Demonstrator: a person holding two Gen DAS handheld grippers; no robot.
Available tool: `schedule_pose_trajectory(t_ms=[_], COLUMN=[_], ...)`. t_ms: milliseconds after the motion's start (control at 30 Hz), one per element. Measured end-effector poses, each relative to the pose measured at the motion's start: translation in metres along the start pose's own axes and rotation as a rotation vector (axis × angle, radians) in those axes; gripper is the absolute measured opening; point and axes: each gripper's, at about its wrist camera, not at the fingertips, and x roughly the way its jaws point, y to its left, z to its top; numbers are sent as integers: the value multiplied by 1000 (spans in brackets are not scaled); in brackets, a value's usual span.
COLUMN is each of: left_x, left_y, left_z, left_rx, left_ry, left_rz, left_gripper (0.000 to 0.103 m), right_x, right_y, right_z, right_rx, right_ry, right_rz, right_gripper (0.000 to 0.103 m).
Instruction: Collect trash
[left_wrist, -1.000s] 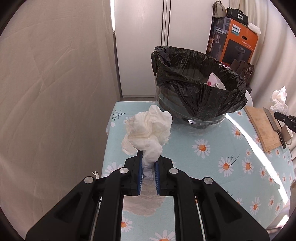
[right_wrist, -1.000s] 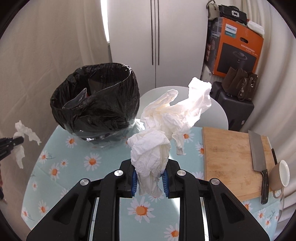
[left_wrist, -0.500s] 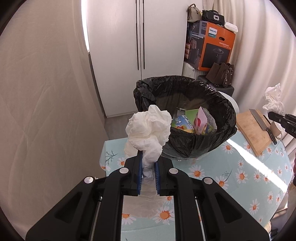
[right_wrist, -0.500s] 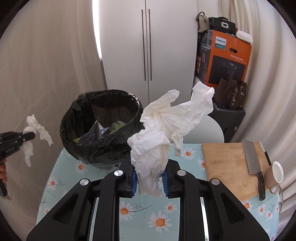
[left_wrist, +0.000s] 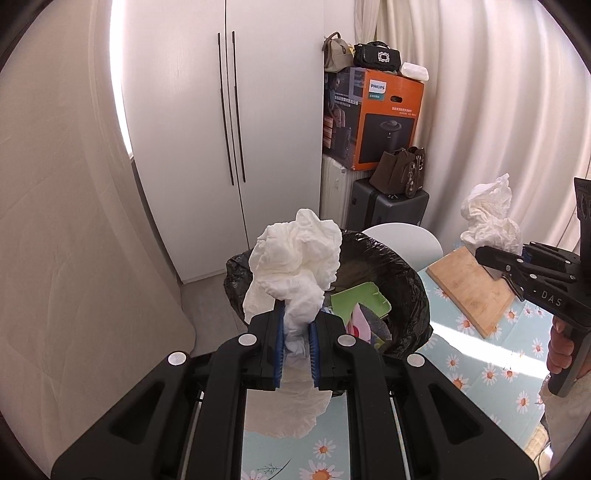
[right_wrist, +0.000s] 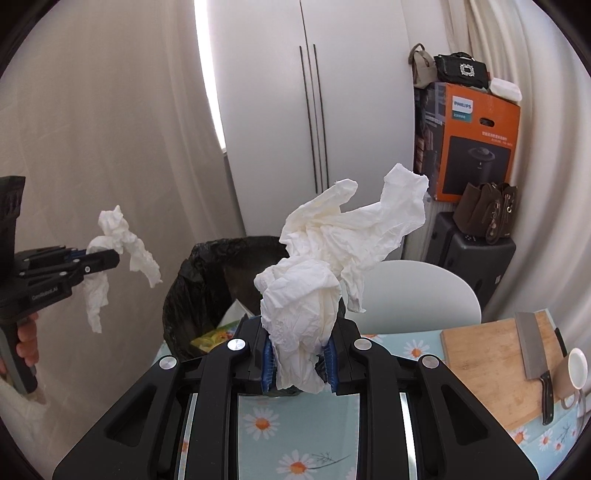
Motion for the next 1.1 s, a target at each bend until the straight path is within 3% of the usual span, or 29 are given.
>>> schedule_pose_trajectory(t_ms=[200,300,500,567,733,767,800,867,900,1033,1100], left_x=[13,28,67,78,91,91,91,88,87,75,70], left_y=[-6,-10,-4,-1,11,12,13,16,18,28,31], left_z=[20,24,20,16,-3,-7,-10,-14,-15,-20,-24], left_rx=[-32,-21,-89,-116,-182,-183,-180,-179,-188,-231,-248], left_ry=[-61,-53,-47,-60,-104,-112,-116,-128,-132,-166,-174], left_rz=[-116,-100,-145,-173,-161,-148,-133,-102,-82,-46,-13], left_gripper=[12,12,12,12,17,20,30,53,72,91,95], right_x=[14,26,62,75,101,104,106,110,111,111,110], right_y=[6,6,5,6,5,5,5,3,3,4,1], right_z=[15,21,23,22,14,11,10,8,7,1,-3], right_rx=[25,37,71,67,46,31,18,17,14,-58,-72], right_ry=[-33,-46,-45,-34,15,21,26,34,40,48,54], right_rz=[111,165,291,301,306,288,278,274,271,226,221], right_gripper=[20,21,21,23,31,38,43,63,64,78,83])
